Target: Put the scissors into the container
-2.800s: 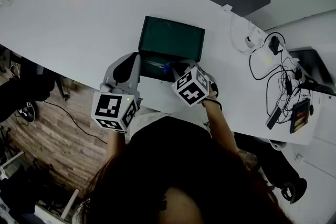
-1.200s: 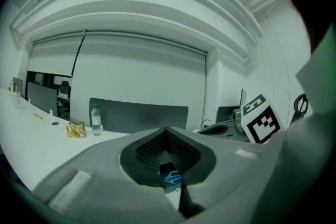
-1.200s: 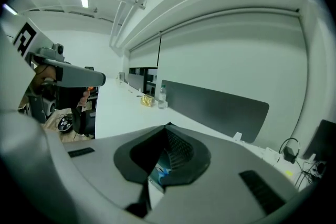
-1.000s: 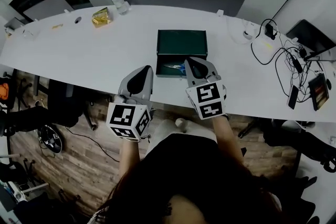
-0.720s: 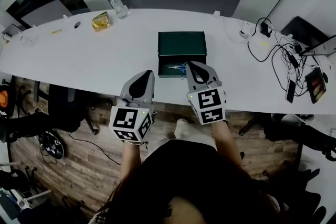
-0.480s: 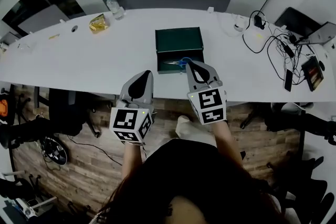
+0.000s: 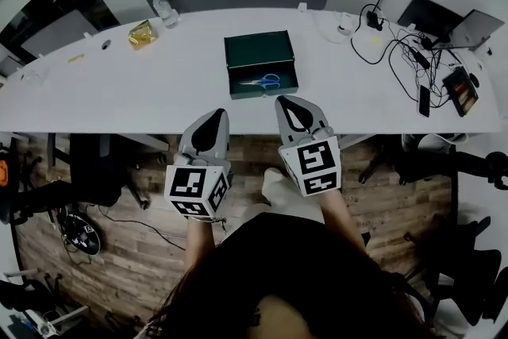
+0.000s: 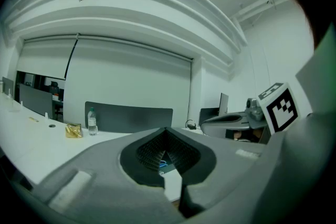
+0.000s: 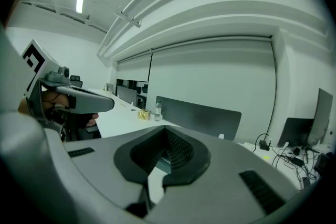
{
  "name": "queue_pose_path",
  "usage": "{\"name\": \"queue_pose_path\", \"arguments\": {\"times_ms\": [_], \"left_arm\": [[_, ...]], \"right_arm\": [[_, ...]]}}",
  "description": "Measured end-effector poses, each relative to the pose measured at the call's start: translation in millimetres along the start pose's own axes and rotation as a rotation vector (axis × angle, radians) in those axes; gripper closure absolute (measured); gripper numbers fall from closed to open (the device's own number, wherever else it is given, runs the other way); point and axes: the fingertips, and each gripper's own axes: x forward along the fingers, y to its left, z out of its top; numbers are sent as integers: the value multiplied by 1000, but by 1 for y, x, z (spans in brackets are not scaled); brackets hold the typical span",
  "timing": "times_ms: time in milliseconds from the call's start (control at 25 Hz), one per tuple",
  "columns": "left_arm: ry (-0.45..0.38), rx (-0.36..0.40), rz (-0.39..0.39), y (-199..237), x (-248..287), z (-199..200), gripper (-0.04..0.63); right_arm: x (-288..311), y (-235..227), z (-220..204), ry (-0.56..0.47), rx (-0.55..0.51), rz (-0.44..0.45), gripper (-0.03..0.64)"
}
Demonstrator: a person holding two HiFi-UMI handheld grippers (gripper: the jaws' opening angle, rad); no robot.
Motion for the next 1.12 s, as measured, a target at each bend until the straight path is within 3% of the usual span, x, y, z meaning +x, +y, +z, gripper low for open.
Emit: {"name": "queue_pose_path", "arguments": {"times_ms": [600, 1120], "left_arm": [[-23, -4, -45, -43, -59, -8, 584], [-44, -10, -67, -57, -92, -12, 584]], "right_arm": [[-75, 29, 1, -36, -8, -42, 607], [-102, 50, 5, -52, -32, -58, 607]]}}
